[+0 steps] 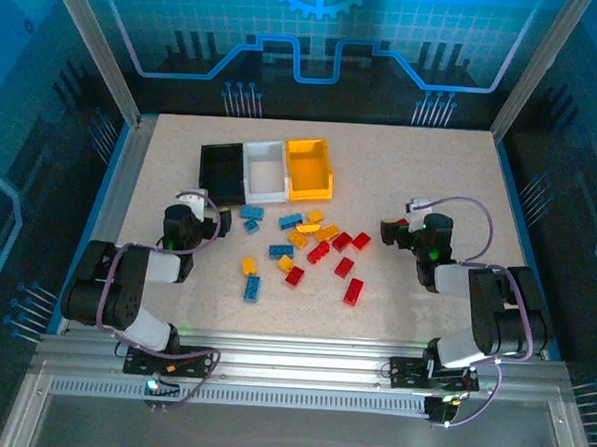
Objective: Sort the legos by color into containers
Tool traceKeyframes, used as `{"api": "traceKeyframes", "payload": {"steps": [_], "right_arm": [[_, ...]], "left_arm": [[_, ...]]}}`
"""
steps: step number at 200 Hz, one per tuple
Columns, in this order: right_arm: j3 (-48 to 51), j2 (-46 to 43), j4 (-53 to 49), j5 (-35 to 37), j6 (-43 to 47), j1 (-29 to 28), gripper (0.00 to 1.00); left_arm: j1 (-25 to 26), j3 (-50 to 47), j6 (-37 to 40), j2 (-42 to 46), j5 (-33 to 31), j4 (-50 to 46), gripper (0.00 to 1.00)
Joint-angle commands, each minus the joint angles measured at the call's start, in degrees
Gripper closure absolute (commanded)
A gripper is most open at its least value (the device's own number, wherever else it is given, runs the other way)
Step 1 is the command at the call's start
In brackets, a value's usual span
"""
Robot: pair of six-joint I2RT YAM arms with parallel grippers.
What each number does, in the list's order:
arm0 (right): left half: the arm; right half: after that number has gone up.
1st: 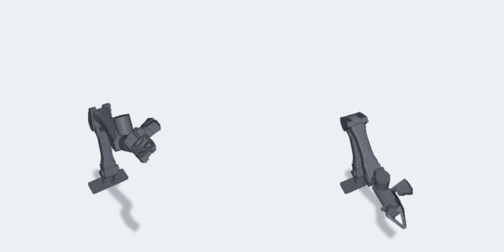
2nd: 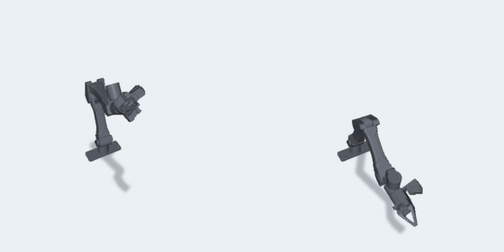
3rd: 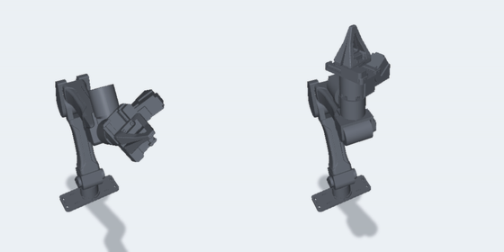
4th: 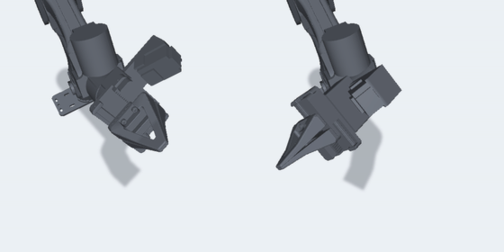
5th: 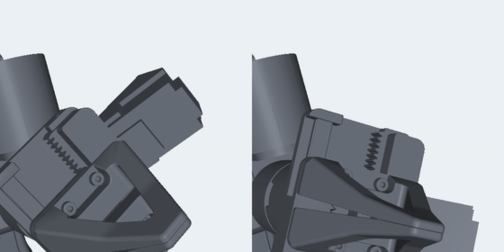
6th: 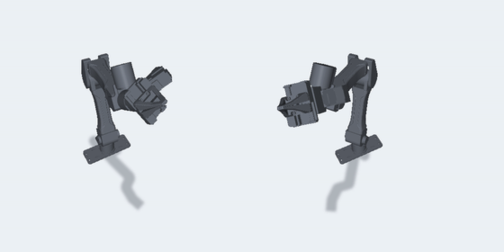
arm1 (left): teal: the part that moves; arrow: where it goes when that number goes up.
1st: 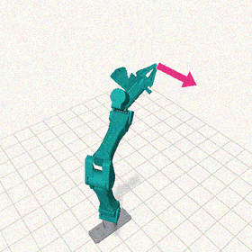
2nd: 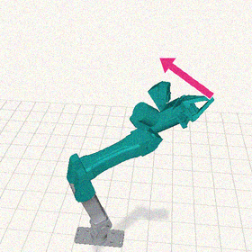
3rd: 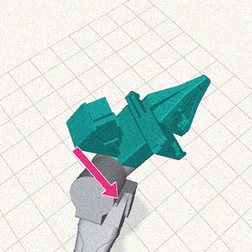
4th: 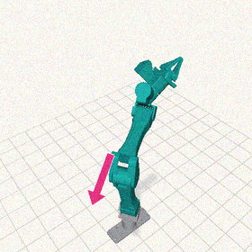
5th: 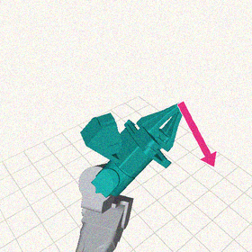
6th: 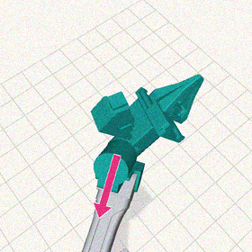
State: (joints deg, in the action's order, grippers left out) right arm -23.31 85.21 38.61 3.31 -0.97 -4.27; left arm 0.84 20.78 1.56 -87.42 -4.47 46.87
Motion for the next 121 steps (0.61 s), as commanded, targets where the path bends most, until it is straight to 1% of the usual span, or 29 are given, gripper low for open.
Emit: {"api": "traceKeyframes", "payload": {"steps": [1, 95, 108, 121], "right_arm": [[-1.72, 1.01, 4.21, -1.17, 1.44, 1.21, 0.00], [-1.56, 1.01, 4.32, -1.08, 1.44, 1.26, 0.00], [-2.35, 0.15, 2.64, 1.06, 0.59, 1.20, 0.00], [-4.78, -2.05, -3.08, 4.08, -0.77, 1.26, 0.00]], "left_arm": [[-0.80, 1.67, -1.01, -1.12, 1.79, 4.11, 0.01], [-0.67, 1.77, -0.99, -0.84, 1.11, 4.13, 0.01], [-0.60, 3.23, -1.75, 1.55, -1.57, -0.15, 0.01], [-0.53, 6.59, -2.76, 5.32, -4.35, -8.74, 0.01]]}}
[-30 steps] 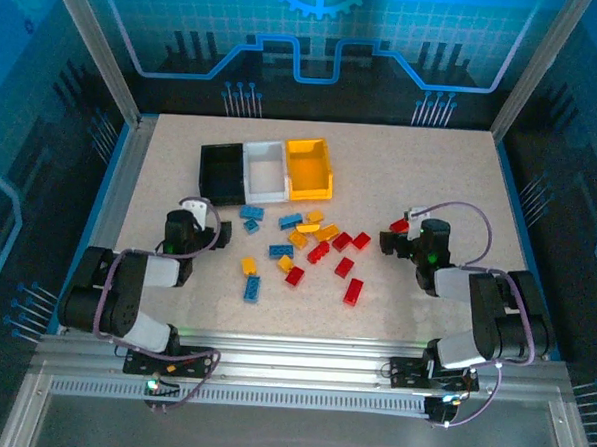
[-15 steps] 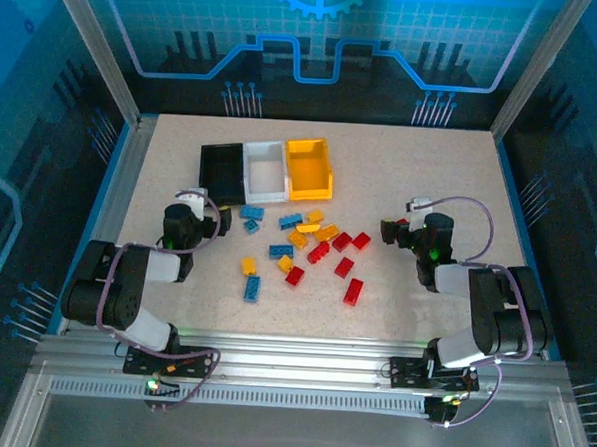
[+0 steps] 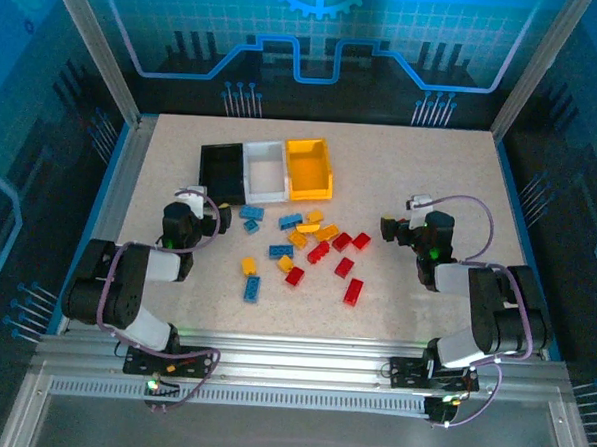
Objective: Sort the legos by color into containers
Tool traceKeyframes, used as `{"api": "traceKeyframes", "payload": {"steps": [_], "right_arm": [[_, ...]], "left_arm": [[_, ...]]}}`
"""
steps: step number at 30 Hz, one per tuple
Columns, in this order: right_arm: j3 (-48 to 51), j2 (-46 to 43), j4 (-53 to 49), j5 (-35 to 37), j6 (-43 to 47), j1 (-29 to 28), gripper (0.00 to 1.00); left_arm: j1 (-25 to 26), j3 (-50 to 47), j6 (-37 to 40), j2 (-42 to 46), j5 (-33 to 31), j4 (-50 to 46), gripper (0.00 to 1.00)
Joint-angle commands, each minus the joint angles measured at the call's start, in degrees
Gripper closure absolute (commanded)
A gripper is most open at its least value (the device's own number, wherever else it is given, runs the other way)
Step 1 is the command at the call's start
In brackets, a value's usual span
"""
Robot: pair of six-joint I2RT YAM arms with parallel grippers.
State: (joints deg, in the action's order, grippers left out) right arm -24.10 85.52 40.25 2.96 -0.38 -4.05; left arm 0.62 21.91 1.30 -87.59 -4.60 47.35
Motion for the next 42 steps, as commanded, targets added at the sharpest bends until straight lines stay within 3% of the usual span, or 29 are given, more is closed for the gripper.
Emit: {"api": "traceKeyframes", "payload": {"steps": [1, 5, 7, 11, 15, 20, 24, 29, 34, 37, 42], "right_arm": [[-4.23, -2.54, -5.35, 4.60, -1.45, 1.01, 0.00], [-12.48, -5.70, -21.07, 7.24, -3.37, 1.28, 0.00], [-17.48, -6.57, -31.12, 8.67, -11.77, 2.95, 0.00], [-34.25, -3.28, -58.60, 1.07, -25.61, 8.21, 0.00], [-42.34, -0.97, -69.75, -7.91, -29.77, 9.09, 0.00], [-48.20, -2.78, -83.22, -12.31, -32.37, 6.78, 0.00], [-49.92, -6.24, -92.78, -13.06, -32.83, 2.28, 0.00], [-46.74, -12.82, -101.73, -12.03, -36.60, -5.47, 0.01], [-40.68, -19.07, -105.86, -6.11, -45.37, -12.23, 0.07], [-36.81, -21.50, -105.02, -5.75, -49.88, -12.57, 0.10], [-37.54, -18.30, -103.67, -4.37, -50.24, -11.92, 0.06]], "left_arm": [[-0.34, 5.74, -2.60, 5.81, -4.42, -10.27, 0.01], [-0.36, 17.49, -10.60, 11.79, -12.29, -37.93, 0.01], [-0.56, 25.26, -15.77, 12.36, -13.76, -53.13, 0.01], [-0.39, 36.69, -22.38, 11.08, -10.03, -72.38, 0.01], [-0.62, 42.30, -31.18, 10.14, -1.07, -82.39, 0.01], [0.79, 44.44, -35.47, 11.60, 8.66, -88.71, 0.01], [2.63, 39.81, -38.10, 20.28, 15.57, -87.10, 0.01], [5.20, 33.97, -40.68, 29.63, 19.29, -90.35, 0.01], [7.73, 28.20, -41.23, 36.18, 21.00, -92.49, 0.01], [9.22, 26.49, -41.44, 38.04, 22.06, -93.46, 0.01], [10.17, 26.56, -39.08, 38.32, 22.59, -95.55, 0.01]]}}
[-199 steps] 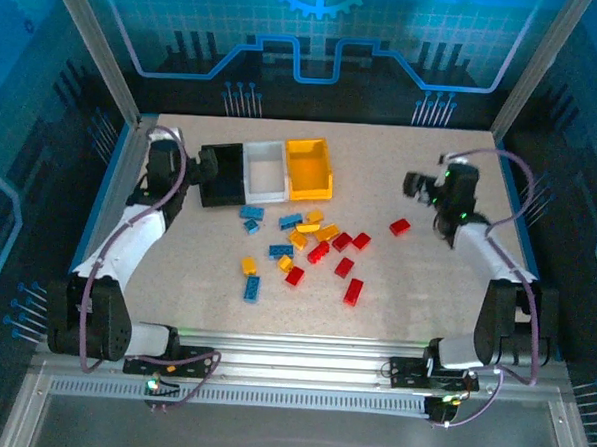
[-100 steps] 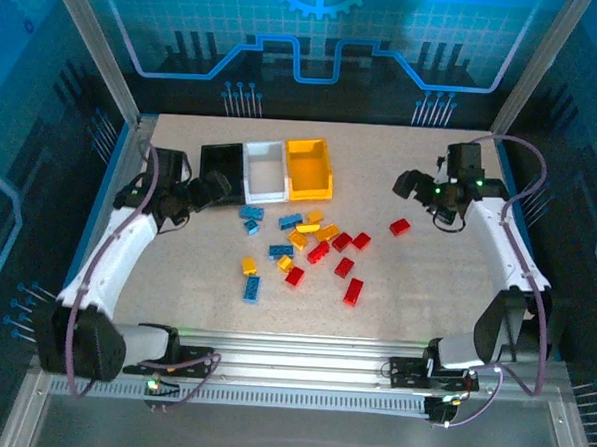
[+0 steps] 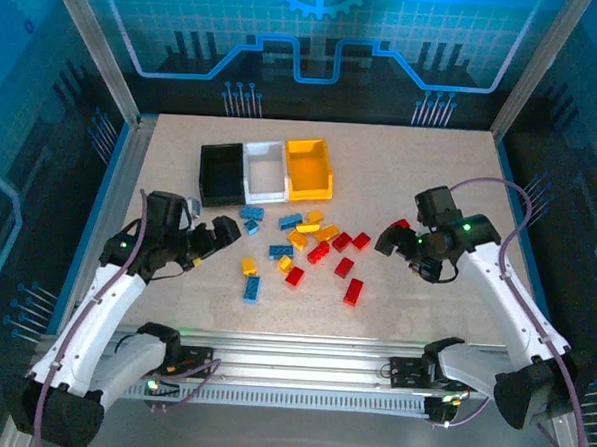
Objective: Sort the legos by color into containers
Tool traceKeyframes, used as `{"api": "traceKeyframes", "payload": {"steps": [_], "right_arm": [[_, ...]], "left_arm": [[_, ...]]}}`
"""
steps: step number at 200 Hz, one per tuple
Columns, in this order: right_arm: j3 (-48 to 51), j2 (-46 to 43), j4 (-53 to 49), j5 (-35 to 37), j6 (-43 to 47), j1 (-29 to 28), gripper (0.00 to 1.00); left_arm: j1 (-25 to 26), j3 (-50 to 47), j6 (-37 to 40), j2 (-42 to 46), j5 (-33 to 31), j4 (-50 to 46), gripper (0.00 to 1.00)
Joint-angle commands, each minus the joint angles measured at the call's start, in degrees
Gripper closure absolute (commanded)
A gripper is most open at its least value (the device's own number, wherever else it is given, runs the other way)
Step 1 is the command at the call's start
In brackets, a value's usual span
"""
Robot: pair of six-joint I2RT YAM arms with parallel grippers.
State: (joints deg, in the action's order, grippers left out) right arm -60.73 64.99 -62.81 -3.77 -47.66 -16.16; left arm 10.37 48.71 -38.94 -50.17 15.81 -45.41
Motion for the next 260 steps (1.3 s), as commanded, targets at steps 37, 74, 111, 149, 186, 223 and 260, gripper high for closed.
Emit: {"api": "traceKeyframes", "payload": {"steps": [37, 74, 111, 149, 186, 223, 260], "right_arm": [[-6.65, 14.22, -1.50, 3.98, -3.93, 4.60, 0.06], [-9.53, 22.02, -0.20, 1.97, -4.25, 8.62, 0.07], [-10.41, 26.91, 2.27, 0.74, -5.33, 12.00, 0.09], [-12.20, 32.16, 3.61, 0.34, -5.28, 12.38, 0.10], [-13.65, 35.76, 5.38, 1.21, -5.61, 12.45, 0.13], [-17.43, 41.18, 8.13, 0.09, -6.54, 12.54, 0.18], [-23.84, 47.23, 7.00, 0.83, -6.37, 12.47, 0.21]], "left_arm": [[0.44, -3.22, -1.73, 0.68, 3.74, -0.44, 0.01], [0.44, -2.38, -5.23, -0.84, 2.89, 1.24, 0.01], [0.44, -0.48, -4.44, -2.28, 1.55, -0.51, 0.01], [0.44, -0.50, -5.67, -2.83, 0.48, 0.18, 0.01], [0.44, -0.89, -7.06, -3.48, -0.17, 1.61, 0.01], [0.44, 0.16, -6.24, -3.73, -1.53, -0.44, 0.01], [0.35, 0.74, -6.09, -3.57, -2.56, -1.93, 0.01]]}}
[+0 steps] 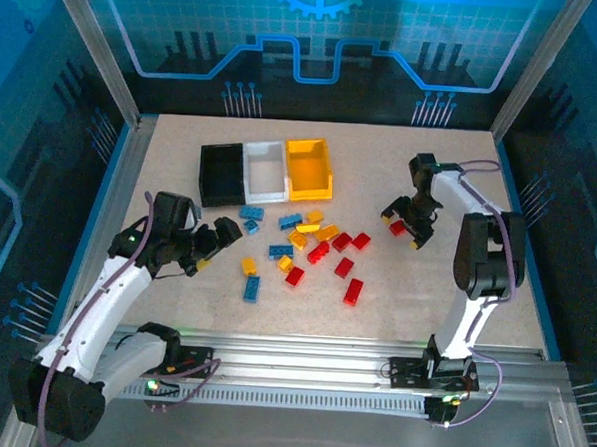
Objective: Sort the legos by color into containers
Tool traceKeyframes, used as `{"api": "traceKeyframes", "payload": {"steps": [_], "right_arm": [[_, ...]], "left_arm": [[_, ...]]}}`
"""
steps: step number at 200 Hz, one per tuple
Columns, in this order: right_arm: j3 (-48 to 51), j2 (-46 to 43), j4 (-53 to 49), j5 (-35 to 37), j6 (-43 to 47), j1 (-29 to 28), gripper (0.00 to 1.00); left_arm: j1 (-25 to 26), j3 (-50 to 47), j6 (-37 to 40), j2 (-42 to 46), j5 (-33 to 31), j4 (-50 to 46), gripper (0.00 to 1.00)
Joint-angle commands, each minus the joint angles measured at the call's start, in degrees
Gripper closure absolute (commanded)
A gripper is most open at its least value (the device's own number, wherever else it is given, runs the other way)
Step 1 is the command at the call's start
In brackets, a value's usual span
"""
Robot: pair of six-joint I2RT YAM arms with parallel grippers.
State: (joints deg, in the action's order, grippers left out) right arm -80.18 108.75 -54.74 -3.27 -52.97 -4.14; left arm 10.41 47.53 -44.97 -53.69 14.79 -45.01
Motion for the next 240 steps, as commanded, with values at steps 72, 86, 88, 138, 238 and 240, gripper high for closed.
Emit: {"api": "traceKeyframes", "payload": {"steps": [72, 86, 88, 138, 238, 240], "right_arm": [[-8.05, 9.32, -2.29, 1.55, -1.26, 1.25, 0.29], [-8.11, 10.24, -2.39, 1.60, -1.28, 1.38, 0.30], [-7.99, 10.40, -2.39, 1.65, -1.34, 1.41, 0.30], [-6.79, 11.53, -1.61, 1.95, -0.96, 1.94, 0.39], [-6.57, 11.53, 0.34, 0.55, 6.18, 3.17, 0.63], [-6.57, 11.54, 0.34, 0.48, 6.38, 3.18, 0.63]], "left_arm": [[0.05, 2.43, 0.22, -0.58, -2.50, -2.86, 0.01], [-0.04, 2.78, 0.58, -0.79, -2.57, -3.34, 0.01], [-0.06, 2.86, 0.63, -0.80, -2.64, -3.40, 0.01], [-0.14, 3.32, 0.46, -0.55, -3.05, -4.29, 0.01], [-0.14, 2.44, -2.37, 0.25, -2.69, -2.34, 0.01], [-0.18, 2.36, -2.39, 0.32, -2.66, -2.29, 0.01]]}}
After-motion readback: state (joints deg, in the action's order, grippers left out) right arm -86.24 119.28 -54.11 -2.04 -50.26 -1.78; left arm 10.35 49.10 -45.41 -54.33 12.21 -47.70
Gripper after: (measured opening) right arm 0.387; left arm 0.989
